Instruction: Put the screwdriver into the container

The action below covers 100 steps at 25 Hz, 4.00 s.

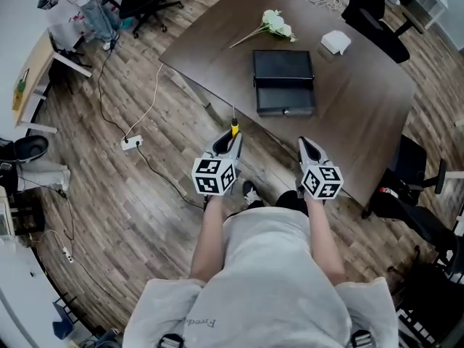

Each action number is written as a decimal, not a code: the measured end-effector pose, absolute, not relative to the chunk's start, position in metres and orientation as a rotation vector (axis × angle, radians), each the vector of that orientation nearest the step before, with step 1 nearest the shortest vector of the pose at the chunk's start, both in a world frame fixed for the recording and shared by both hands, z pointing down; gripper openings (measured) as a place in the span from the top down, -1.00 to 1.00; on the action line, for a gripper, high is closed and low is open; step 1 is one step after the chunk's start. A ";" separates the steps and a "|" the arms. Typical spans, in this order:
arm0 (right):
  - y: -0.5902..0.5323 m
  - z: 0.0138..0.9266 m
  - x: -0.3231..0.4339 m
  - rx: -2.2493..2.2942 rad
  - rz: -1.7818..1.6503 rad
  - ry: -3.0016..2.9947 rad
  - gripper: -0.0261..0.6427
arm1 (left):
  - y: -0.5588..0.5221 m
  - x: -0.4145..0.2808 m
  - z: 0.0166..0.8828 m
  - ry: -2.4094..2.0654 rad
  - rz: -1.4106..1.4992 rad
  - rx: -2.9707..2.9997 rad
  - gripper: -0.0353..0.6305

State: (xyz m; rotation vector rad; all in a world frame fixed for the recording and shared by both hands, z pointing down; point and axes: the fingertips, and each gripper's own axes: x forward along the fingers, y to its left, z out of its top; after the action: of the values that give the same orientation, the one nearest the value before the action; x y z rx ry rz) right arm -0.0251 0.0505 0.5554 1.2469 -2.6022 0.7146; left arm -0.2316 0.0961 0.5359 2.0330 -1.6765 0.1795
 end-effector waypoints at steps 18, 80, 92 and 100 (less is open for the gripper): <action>0.003 0.575 0.011 1.389 0.799 -2.519 0.92 | 0.013 -0.200 0.570 -1.451 0.295 2.113 0.49; -0.163 0.594 0.058 1.455 0.955 -2.473 0.92 | -0.133 -0.106 0.680 -0.776 1.217 2.257 0.49; -0.142 0.603 0.105 1.665 0.982 -2.317 0.92 | -0.144 -0.092 0.706 -0.643 1.392 2.188 0.49; -0.119 0.614 0.115 1.628 0.935 -2.230 0.92 | -0.145 -0.087 0.723 -0.594 1.454 2.132 0.49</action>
State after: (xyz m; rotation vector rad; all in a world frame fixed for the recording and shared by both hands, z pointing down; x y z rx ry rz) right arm 0.1155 -0.1190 0.6140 1.6283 -2.2299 0.9348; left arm -0.0867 -0.1450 0.7235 2.1319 -0.5939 1.4541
